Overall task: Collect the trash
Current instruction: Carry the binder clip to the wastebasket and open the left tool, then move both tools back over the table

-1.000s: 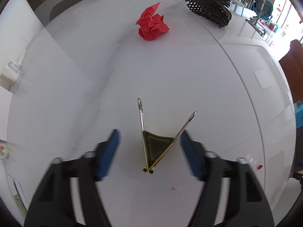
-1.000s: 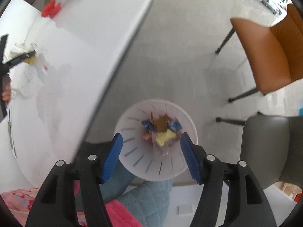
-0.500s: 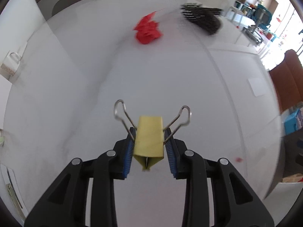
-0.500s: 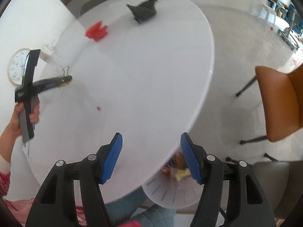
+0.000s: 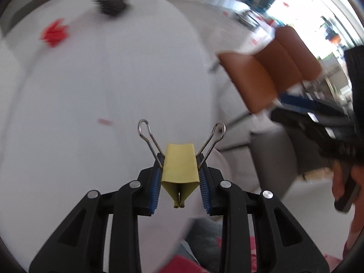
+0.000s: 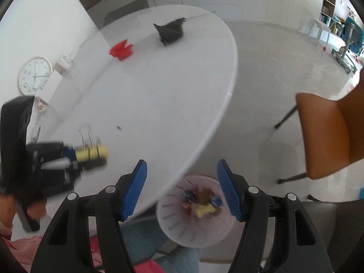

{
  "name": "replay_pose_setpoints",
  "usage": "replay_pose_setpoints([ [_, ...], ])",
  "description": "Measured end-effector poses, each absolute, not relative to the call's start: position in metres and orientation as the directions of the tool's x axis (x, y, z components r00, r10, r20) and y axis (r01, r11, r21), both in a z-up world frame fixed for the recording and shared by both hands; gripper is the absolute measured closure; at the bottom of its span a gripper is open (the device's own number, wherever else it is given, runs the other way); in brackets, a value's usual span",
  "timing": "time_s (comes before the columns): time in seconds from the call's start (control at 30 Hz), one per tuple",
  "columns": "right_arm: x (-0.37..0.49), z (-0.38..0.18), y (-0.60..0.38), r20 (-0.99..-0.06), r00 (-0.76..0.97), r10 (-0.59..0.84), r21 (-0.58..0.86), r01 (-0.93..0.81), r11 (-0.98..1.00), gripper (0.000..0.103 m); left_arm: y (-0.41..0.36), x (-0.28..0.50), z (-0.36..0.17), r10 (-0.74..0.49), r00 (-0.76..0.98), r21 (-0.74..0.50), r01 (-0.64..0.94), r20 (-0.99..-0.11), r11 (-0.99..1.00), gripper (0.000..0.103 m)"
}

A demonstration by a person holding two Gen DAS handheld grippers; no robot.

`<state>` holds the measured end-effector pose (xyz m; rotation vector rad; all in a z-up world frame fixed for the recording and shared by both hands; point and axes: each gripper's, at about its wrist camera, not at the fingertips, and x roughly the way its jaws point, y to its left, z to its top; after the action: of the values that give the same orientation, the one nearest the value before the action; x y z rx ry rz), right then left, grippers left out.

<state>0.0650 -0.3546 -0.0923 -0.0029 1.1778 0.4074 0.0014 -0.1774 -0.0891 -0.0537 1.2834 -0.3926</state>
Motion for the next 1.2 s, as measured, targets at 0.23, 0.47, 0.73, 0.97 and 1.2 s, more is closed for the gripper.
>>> replay_pose_setpoints([
  [0.23,0.044,-0.113,-0.387,-0.935,0.238,0.262,0.180,-0.318,0.931,0.039,-0.255,-0.022,-0.126,-0.245,0.134,-0.201,0.277,-0.960,0.940,0.074],
  [0.47,0.032,-0.140,-0.391,-0.956,0.167,0.243,0.172,-0.352,0.920,0.039,-0.285,-0.014,-0.152,-0.153,0.079,-0.125,0.282,-0.985,0.951,0.065],
  [0.73,0.041,-0.134,-0.393,-0.949,0.175,0.261,0.182,-0.369,0.911,0.039,-0.282,-0.003,-0.130,-0.119,0.138,-0.081,0.256,-0.983,0.963,0.018],
  [0.97,0.078,-0.103,-0.368,-0.925,0.250,0.286,0.175,-0.387,0.905,0.026,-0.226,0.027,-0.100,-0.061,0.217,-0.026,0.159,-0.974,0.987,0.013],
  [1.2,0.144,-0.077,-0.316,-0.886,0.343,0.313,0.159,-0.411,0.898,0.009,-0.132,0.113,-0.076,0.047,0.319,0.055,0.015,-0.946,0.998,0.011],
])
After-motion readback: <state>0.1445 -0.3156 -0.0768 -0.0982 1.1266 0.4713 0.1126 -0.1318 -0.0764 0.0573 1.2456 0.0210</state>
